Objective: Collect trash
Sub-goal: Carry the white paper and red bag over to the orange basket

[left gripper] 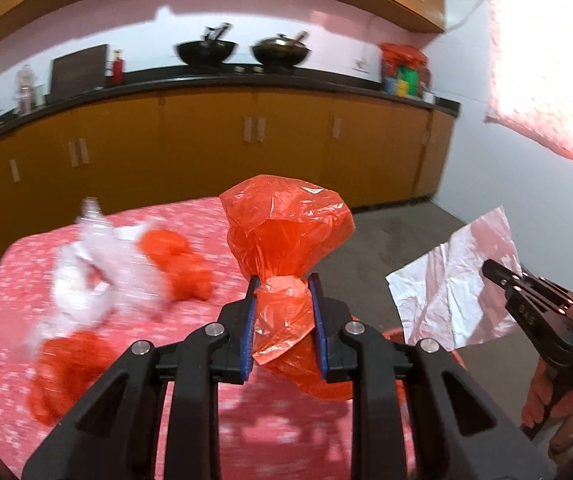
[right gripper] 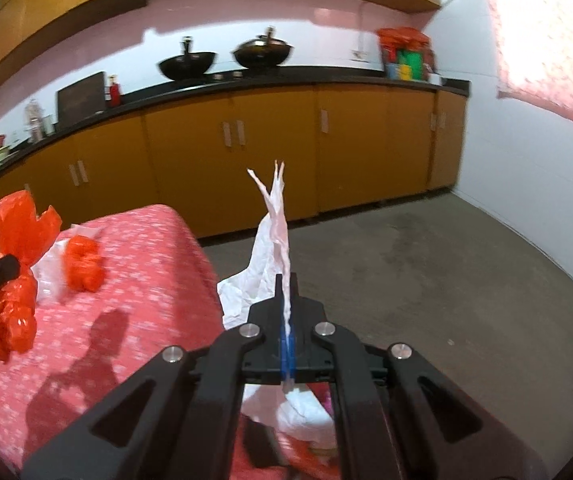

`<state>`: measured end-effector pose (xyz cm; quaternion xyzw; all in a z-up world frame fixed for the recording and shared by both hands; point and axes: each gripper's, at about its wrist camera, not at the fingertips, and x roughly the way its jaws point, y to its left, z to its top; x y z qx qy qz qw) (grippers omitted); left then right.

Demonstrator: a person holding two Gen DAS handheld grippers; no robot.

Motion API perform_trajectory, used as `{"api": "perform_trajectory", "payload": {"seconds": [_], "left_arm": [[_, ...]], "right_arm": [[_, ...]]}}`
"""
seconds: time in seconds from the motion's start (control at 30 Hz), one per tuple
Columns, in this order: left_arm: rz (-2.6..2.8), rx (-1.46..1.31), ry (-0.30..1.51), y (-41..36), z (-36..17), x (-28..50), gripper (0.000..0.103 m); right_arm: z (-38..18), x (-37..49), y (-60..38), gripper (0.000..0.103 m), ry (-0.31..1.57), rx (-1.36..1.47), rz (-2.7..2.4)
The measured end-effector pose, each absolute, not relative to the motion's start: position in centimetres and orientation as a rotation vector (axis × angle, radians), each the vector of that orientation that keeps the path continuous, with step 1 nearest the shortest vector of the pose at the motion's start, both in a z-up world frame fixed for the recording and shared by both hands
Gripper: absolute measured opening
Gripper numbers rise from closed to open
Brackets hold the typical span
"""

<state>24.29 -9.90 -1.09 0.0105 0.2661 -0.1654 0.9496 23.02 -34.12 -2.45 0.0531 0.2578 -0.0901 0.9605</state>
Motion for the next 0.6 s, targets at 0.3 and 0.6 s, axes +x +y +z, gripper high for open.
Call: {"api": "perform_trajectory", "payload": {"seconds": [0.3, 0.6], "left_arm": [[-0.471, 0.08, 0.617, -20.1, -4.5, 24.4, 0.023], [-0.521, 0.151, 0.724, -26.7, -9.8, 24.9, 0.023]], "right_arm": [[-6.1, 21.7, -41.8, 0.002, 0.585, 0.161, -0.269], [-11.1, 21.9, -46.0, 0.002, 0.687, 0.21, -0.238]]}}
